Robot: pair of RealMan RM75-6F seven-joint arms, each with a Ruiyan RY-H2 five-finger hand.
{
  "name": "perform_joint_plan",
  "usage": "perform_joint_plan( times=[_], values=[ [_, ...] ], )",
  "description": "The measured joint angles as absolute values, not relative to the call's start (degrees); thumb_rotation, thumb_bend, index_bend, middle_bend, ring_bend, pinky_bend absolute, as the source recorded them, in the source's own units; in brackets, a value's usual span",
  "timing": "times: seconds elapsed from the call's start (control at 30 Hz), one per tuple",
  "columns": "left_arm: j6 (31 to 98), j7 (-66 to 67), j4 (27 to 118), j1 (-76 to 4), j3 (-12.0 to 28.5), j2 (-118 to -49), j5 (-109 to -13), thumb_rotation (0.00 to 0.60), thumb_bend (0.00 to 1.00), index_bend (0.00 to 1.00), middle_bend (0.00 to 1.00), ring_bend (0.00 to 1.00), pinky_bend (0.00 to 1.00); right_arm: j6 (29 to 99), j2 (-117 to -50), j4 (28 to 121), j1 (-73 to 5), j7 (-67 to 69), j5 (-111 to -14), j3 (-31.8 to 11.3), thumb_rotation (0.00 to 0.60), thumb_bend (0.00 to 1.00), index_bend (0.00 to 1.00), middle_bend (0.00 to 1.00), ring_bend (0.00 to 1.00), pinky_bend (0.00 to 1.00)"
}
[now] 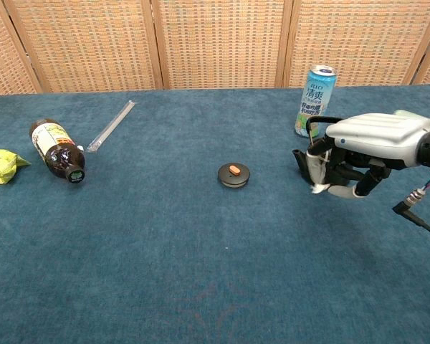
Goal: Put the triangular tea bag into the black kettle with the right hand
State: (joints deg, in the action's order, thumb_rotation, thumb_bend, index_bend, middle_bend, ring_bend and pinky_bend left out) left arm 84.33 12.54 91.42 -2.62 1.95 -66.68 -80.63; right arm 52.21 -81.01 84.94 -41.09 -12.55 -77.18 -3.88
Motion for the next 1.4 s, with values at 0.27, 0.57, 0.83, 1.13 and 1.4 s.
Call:
perform_joint_plan(
  times=[0.27,0.57,0.83,1.13,1.4],
  values=[
    [84.21,12.33,91.08,-2.54,1.94,-66.73,-80.38,0.6,0.35,0.0,0.0,0.0,0.0,51.31,-81.23,84.44,-41.33,-12.5,-76.25,-4.32,0.6,0.57,0.28,0.91,0.91,0.88],
    [84.36,12.32,91.02,-2.6,2.11,-66.74,-80.43,0.6,0.35,0.0,0.0,0.0,0.0,50.45,-79.57,85.39,-41.59,-12.51,-75.77,-4.67,0.6,0.57,0.24,0.91,0.91,0.88],
    [84.72,12.56,91.46,-2.66,2.3,-66.32,-80.66,0.6,0.35,0.0,0.0,0.0,0.0,47.07,-75.47,87.96,-42.4,-13.06,-72.11,-5.35,0.6,0.61,0.17,0.94,0.92,0.88],
    [85.02,13.38,92.46,-2.92,2.48,-65.78,-81.14,0.6,0.35,0.0,0.0,0.0,0.0,42.18,-71.27,90.04,-43.86,-13.81,-66.86,-5.58,0.395,0.73,0.12,0.98,0.95,0.92],
    [85.09,14.33,93.5,-3.22,2.58,-65.41,-81.45,0.6,0.35,0.0,0.0,0.0,0.0,37.48,-68.96,89.6,-45.77,-13.95,-62.08,-5.05,0.346,0.74,0.12,0.99,0.95,0.92]
  ],
)
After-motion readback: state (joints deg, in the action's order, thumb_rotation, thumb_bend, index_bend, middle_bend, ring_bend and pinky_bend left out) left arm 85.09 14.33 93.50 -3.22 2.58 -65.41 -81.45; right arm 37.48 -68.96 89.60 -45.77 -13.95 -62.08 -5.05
